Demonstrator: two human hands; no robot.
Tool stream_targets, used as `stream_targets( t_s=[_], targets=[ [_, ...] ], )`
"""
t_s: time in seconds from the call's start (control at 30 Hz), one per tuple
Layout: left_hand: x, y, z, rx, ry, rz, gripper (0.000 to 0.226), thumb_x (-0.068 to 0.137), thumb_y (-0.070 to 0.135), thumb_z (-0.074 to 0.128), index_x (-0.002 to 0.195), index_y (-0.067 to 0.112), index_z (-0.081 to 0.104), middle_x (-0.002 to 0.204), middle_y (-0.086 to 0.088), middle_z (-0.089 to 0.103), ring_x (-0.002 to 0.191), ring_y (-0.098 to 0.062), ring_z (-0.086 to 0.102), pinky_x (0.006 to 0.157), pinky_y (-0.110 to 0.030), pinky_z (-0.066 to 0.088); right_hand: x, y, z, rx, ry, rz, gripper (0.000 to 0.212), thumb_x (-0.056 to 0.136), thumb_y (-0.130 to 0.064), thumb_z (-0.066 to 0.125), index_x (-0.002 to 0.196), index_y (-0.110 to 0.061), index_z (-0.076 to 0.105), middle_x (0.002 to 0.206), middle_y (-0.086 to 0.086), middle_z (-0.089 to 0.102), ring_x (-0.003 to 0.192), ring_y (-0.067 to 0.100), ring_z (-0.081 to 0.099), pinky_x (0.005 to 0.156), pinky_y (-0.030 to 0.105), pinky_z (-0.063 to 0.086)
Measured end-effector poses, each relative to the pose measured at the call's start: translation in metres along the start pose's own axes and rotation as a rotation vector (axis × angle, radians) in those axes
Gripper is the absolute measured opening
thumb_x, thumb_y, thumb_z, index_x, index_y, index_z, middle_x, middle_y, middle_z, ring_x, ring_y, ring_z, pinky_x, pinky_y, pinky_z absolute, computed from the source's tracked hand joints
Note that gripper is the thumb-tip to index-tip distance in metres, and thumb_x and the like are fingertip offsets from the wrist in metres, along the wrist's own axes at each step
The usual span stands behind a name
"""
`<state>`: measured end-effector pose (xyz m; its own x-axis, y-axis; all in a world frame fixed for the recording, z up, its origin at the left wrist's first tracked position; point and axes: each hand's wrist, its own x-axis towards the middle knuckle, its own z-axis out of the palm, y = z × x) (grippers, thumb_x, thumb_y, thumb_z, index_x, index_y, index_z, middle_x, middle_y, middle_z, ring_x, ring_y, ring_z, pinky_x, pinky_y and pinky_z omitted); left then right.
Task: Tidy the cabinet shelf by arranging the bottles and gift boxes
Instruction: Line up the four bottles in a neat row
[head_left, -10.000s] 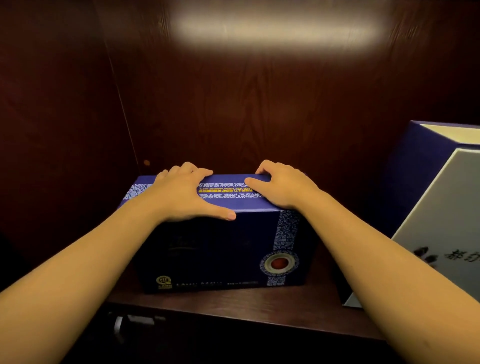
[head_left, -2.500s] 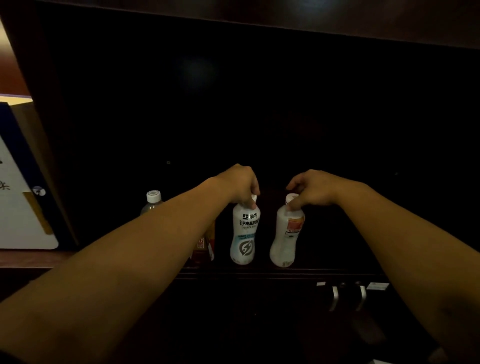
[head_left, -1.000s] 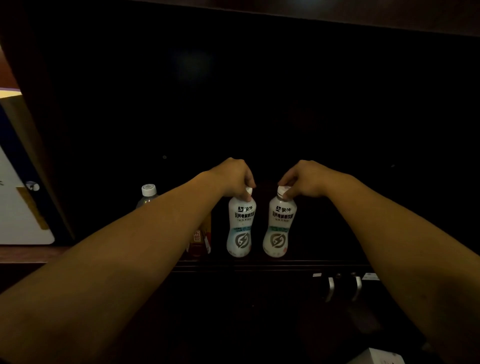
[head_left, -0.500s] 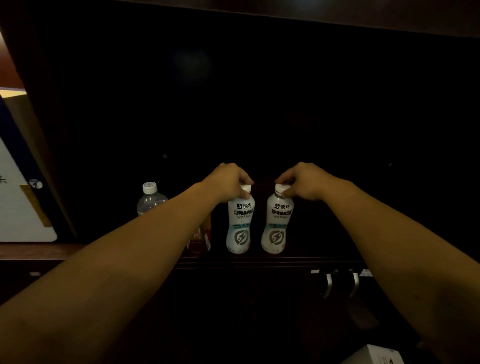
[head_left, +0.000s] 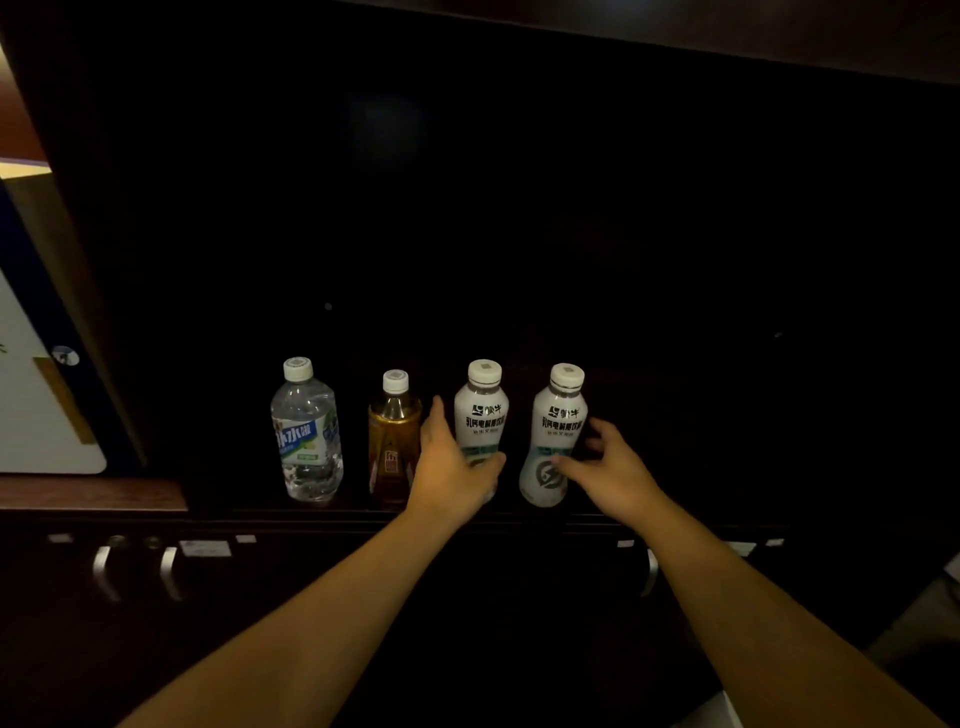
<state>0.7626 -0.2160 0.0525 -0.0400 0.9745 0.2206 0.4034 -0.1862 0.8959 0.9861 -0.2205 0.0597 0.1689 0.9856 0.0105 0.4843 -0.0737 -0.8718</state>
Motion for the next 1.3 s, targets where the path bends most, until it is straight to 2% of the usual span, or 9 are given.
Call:
stream_targets(
  t_s=[0.17,0.27,0.33,0.43,0.6,0.7,0.9,1.17,1.3],
  targets=[
    [-0.008,-0.030,0.015,-0.048,-0.066,-0.169,0.108,0.080,0.027,0.082,0.157,0.010,0.008,0.159,-0.013,0.023,0.144,-0.027,0.029,0.108,-0.036,0.034,-0.006,0.030,0.029,0.055,0.004,0.089,0.095,0.078,-0.034,0.082,0.153,-0.020,0.026,0.149,0.010,0.044,0.120,0.021,0.054,0.090,0.030,0.045],
    [-0.005,-0.042,0.021,-0.087,-0.074,-0.186,0.090,0.082,0.026,0.080,0.152,0.011,0.026,0.143,-0.010,0.045,0.129,-0.024,0.050,0.099,-0.033,0.046,-0.005,0.036,0.041,0.114,0.012,0.074,0.088,0.076,-0.028,0.083,0.149,-0.017,0.034,0.143,0.008,0.050,0.116,0.019,0.057,0.095,0.033,0.048],
    [-0.003,-0.047,0.023,-0.092,-0.053,-0.166,0.073,0.085,0.028,0.077,0.146,0.015,0.038,0.132,-0.004,0.055,0.114,-0.017,0.059,0.087,-0.027,0.049,-0.004,0.037,0.045,0.136,0.036,0.054,0.082,0.077,-0.025,0.083,0.146,-0.016,0.039,0.138,0.005,0.054,0.112,0.016,0.060,0.091,0.030,0.048],
    [-0.001,-0.054,0.025,-0.062,-0.027,-0.137,0.060,0.091,0.030,0.071,0.142,0.018,0.043,0.126,0.002,0.060,0.101,-0.006,0.057,0.077,-0.016,0.045,-0.001,0.042,0.049,0.148,0.077,0.052,0.072,0.082,-0.022,0.078,0.143,-0.013,0.042,0.133,0.006,0.058,0.111,0.018,0.061,0.095,0.035,0.050],
    [0.002,-0.060,0.029,-0.048,-0.019,-0.118,0.058,0.091,0.032,0.069,0.142,0.022,0.044,0.115,0.013,0.059,0.094,0.004,0.053,0.066,-0.004,0.038,-0.001,0.049,0.054,0.126,0.107,0.040,0.055,0.087,-0.020,0.074,0.136,-0.013,0.051,0.123,0.003,0.066,0.107,0.016,0.065,0.095,0.037,0.052],
    [0.004,-0.061,0.032,-0.055,-0.020,-0.120,0.057,0.091,0.034,0.070,0.141,0.023,0.045,0.107,0.019,0.057,0.084,0.012,0.052,0.062,-0.001,0.039,0.000,0.051,0.054,0.120,0.115,0.035,0.054,0.087,-0.022,0.074,0.135,-0.015,0.052,0.121,0.001,0.067,0.104,0.013,0.065,0.094,0.037,0.052],
    [0.004,-0.059,0.040,-0.080,-0.028,-0.124,0.059,0.088,0.040,0.072,0.140,0.026,0.047,0.095,0.028,0.052,0.081,0.016,0.050,0.063,-0.003,0.038,-0.002,0.048,0.054,0.108,0.104,0.024,0.052,0.088,-0.024,0.073,0.135,-0.017,0.052,0.120,-0.001,0.066,0.105,0.012,0.064,0.096,0.040,0.052],
    [0.003,-0.054,0.049,-0.068,-0.018,-0.098,0.057,0.089,0.036,0.072,0.139,0.023,0.048,0.098,0.026,0.053,0.078,0.017,0.050,0.060,0.003,0.038,0.000,0.048,0.053,0.119,0.108,0.029,0.047,0.087,-0.024,0.074,0.129,-0.020,0.055,0.119,-0.001,0.065,0.103,0.010,0.063,0.094,0.037,0.052],
    [0.002,-0.052,0.048,-0.062,-0.025,-0.098,0.056,0.089,0.034,0.072,0.139,0.025,0.048,0.111,0.015,0.059,0.079,0.015,0.048,0.059,0.002,0.038,-0.002,0.047,0.053,0.082,0.108,0.034,0.050,0.088,-0.026,0.072,0.134,-0.021,0.052,0.122,-0.002,0.064,0.106,0.011,0.061,0.092,0.032,0.050]
  ],
)
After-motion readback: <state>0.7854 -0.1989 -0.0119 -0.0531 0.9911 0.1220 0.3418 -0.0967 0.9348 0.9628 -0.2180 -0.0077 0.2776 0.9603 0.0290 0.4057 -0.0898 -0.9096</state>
